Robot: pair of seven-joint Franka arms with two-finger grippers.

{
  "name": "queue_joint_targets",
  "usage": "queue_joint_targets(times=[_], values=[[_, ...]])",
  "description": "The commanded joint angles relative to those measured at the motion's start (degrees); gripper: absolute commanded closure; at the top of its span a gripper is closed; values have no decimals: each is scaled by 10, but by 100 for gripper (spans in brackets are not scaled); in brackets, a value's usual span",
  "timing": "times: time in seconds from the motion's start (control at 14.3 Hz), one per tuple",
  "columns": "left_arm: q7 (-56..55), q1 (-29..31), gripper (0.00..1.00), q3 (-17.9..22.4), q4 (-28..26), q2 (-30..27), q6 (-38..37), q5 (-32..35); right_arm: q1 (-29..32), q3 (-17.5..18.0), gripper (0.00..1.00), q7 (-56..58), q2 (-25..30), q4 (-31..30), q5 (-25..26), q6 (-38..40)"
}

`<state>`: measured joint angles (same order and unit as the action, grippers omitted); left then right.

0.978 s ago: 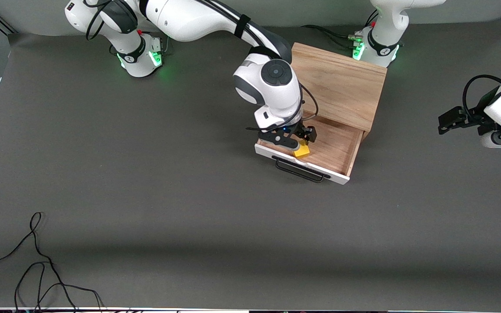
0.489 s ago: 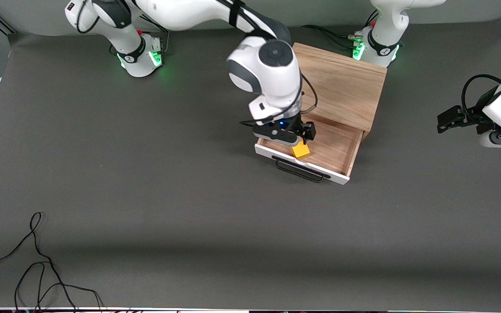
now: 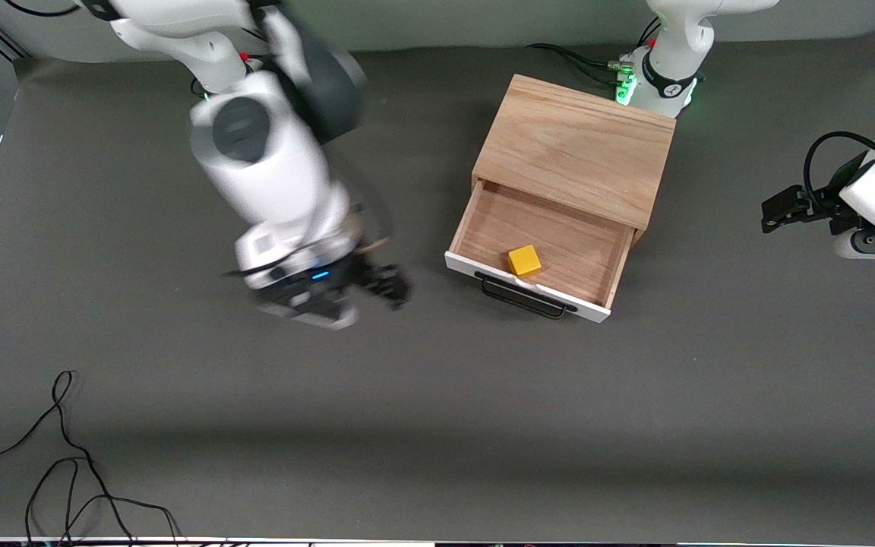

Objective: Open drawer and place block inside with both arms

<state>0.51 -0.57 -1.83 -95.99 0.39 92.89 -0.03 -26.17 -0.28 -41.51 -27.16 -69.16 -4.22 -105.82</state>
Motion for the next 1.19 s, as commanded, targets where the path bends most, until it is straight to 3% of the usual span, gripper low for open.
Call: queue_joint_targets(times=[0.0, 0.35, 0.49, 0.84, 1.12], values=[[0, -8, 0, 4, 4, 1, -8, -4, 99, 7, 0, 148, 75, -85, -19, 13], [-1, -7, 0, 4, 3, 1, -8, -4, 233, -10, 0, 310, 170, -194, -19, 11], [-1, -7, 0, 4, 4, 1, -8, -3, 232, -49, 0, 342, 178, -200, -18, 26], [-2, -7, 0, 4, 5, 1, -7, 3, 229, -47, 0, 364, 166, -191, 20, 62], [-1, -7, 0, 4, 5, 1, -8, 3, 215, -46, 0, 368, 157, -188, 23, 62]])
